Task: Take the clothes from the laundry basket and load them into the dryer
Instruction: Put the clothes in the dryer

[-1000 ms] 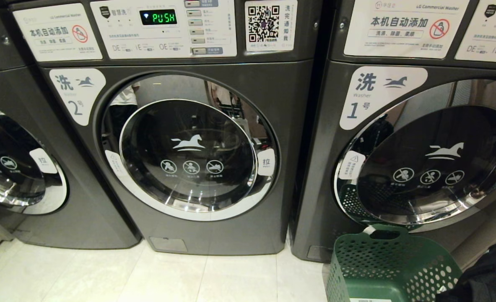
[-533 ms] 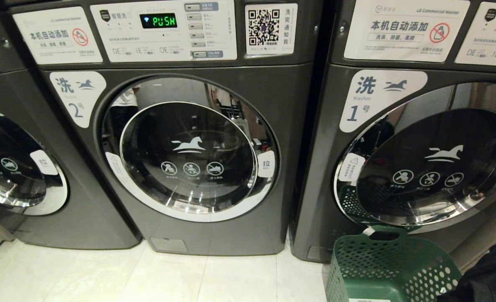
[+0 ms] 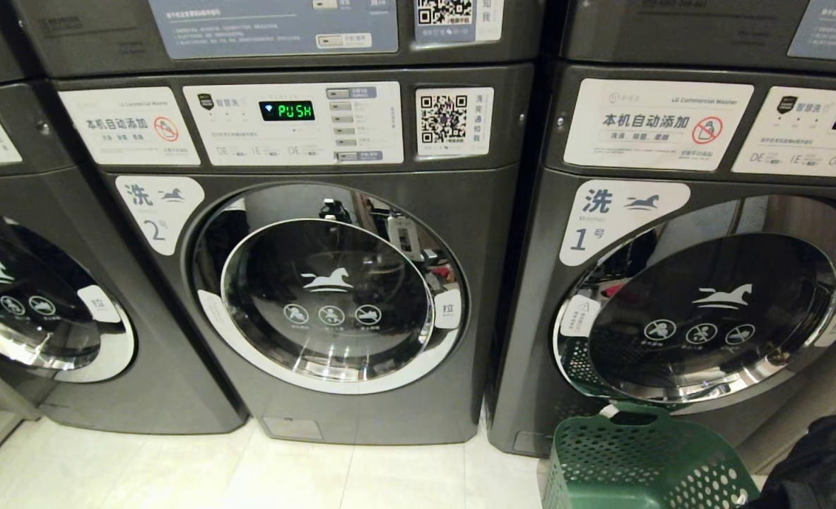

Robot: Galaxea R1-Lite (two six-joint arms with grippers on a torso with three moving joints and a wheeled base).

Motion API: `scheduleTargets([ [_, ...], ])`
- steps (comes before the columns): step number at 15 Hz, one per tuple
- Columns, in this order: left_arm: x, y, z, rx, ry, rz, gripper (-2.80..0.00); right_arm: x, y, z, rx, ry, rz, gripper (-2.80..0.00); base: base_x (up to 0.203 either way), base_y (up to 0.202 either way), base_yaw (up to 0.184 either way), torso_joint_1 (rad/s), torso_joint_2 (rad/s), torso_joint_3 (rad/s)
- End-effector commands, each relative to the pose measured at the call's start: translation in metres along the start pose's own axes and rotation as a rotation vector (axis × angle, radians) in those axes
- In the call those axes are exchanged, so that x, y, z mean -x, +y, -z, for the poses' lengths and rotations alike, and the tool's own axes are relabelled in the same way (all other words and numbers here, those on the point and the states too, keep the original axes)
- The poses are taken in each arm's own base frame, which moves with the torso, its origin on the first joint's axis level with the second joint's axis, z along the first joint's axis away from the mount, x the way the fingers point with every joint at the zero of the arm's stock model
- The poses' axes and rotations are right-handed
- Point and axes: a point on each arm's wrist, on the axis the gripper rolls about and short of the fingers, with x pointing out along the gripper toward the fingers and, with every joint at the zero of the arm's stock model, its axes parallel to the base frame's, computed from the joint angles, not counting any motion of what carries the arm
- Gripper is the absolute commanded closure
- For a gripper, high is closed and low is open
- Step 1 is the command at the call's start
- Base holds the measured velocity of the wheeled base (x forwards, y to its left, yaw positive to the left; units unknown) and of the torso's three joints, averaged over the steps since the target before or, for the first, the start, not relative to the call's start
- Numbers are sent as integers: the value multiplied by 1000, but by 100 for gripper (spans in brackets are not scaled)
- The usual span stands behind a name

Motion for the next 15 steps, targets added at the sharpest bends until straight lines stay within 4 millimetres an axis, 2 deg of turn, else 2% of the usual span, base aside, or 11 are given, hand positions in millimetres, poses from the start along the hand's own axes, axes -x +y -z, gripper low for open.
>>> scheduleTargets([
  [1,0,0,0,1,0,0,0,-1,1,5,1,19,-3,0,0,0,0,105,-461,-361],
  [15,0,0,0,1,0,0,0,-1,1,5,5,19,-3,0,0,0,0,167,-490,-326],
])
